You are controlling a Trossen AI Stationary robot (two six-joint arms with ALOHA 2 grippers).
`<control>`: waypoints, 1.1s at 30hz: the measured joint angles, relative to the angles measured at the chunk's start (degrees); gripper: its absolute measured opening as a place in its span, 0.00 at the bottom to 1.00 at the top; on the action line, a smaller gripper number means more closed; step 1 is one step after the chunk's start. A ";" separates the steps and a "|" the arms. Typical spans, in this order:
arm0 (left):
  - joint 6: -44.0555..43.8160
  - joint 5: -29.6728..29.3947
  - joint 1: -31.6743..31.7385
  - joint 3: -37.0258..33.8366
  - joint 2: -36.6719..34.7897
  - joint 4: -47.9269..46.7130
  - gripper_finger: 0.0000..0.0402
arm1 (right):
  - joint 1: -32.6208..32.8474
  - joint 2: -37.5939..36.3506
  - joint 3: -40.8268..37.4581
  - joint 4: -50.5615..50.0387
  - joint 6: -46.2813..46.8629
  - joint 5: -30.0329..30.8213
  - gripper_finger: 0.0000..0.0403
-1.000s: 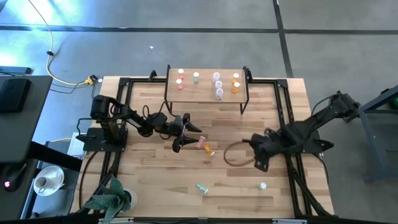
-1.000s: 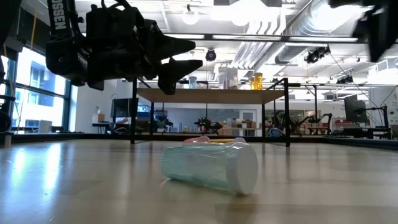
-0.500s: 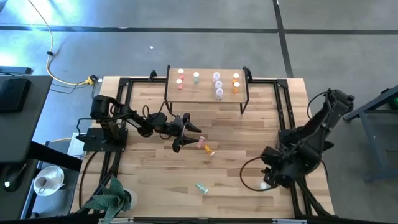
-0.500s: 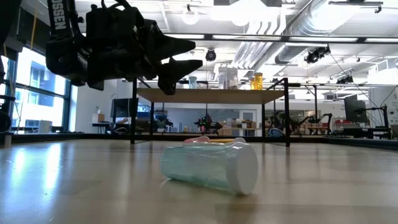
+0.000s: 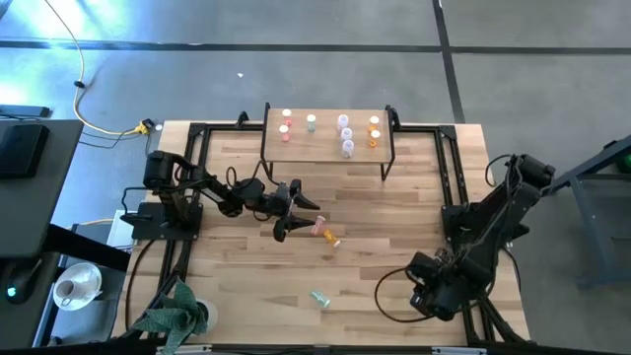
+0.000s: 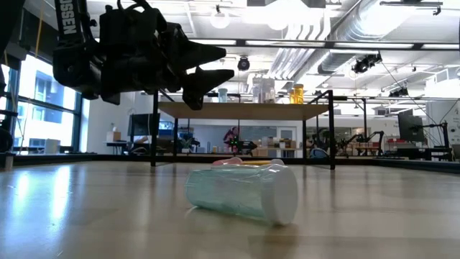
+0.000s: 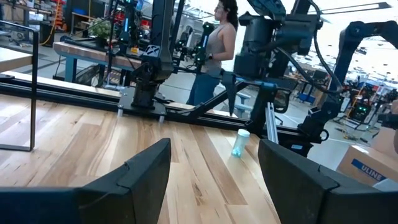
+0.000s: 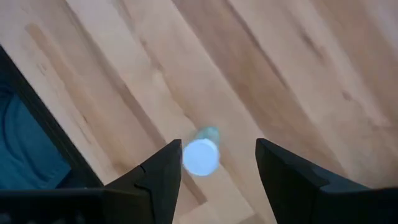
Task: Pick and place medicine bottles onto shelf by color
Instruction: Put the right green pill bottle on the shelf aligned with the other green pill bottle
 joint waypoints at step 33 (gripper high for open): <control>1.52 -0.02 0.03 0.02 0.00 -0.66 0.58 | 1.88 8.54 0.02 5.39 1.37 -1.20 0.48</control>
